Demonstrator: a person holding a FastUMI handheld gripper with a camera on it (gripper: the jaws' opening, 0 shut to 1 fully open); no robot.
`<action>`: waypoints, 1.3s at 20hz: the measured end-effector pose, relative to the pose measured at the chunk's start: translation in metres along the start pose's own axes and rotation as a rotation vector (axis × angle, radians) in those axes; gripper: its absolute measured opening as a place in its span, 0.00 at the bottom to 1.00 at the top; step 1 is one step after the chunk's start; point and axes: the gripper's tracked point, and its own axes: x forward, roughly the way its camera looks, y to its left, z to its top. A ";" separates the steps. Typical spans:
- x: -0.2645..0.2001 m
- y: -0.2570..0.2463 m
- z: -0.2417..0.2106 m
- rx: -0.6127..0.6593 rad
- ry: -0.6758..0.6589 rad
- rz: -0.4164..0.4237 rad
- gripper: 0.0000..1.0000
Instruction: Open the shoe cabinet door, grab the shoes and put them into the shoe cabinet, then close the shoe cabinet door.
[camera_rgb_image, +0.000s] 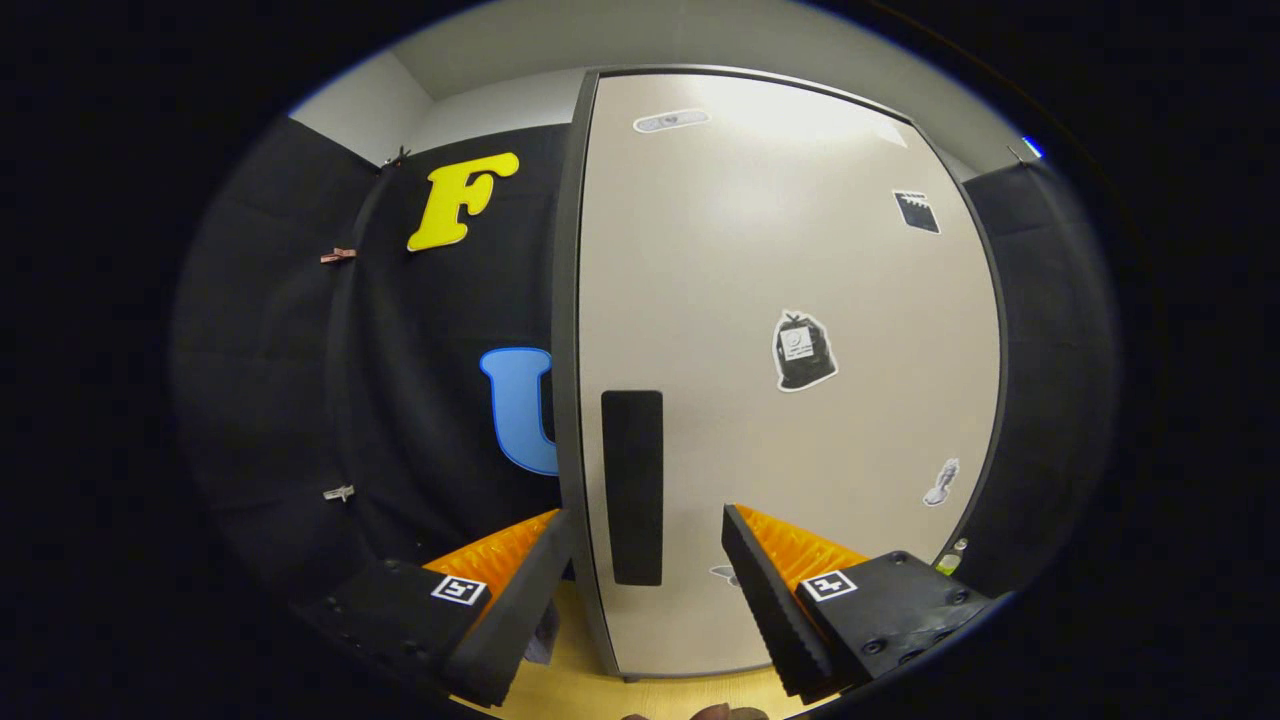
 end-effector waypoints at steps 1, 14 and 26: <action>0.007 0.002 -0.001 0.009 0.002 -0.002 0.98; 0.027 0.001 -0.011 -0.011 0.004 -0.009 0.25; -0.116 -0.041 -0.005 -0.005 0.007 0.180 0.25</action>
